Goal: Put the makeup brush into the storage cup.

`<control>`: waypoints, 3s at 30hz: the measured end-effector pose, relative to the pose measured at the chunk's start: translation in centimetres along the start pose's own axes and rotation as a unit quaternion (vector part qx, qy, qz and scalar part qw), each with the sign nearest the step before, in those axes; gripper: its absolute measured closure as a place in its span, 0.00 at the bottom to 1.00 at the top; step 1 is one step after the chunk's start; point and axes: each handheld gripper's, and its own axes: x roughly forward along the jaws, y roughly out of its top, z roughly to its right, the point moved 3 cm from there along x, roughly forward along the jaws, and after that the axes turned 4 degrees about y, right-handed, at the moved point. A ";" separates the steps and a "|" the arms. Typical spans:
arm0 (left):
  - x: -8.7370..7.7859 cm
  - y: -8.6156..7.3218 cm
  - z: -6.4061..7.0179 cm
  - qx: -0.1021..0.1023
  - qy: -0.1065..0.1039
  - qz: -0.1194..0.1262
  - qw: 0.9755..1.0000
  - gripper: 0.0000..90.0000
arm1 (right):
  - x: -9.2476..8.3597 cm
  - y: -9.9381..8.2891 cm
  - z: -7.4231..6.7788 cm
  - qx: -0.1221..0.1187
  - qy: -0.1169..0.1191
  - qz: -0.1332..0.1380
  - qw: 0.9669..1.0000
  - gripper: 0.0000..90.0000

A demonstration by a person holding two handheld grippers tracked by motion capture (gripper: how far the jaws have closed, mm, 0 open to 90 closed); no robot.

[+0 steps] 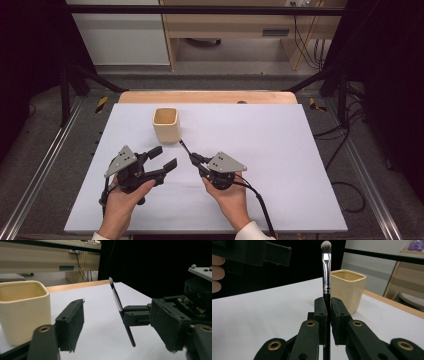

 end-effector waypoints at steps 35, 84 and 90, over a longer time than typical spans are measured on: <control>2.9 -0.4 1.2 -0.056 0.029 -0.007 0.998 0.70 | 0.4 0.2 -1.0 -0.004 0.019 0.007 1.000 0.93; 3.2 -0.9 1.3 -0.076 0.025 0.000 0.997 0.93 | 0.7 0.0 -1.4 -0.006 0.027 0.006 1.000 0.93; 2.8 -0.6 1.0 -0.065 0.034 0.006 0.997 0.94 | 0.7 -0.1 -1.6 -0.011 0.025 0.002 1.000 0.84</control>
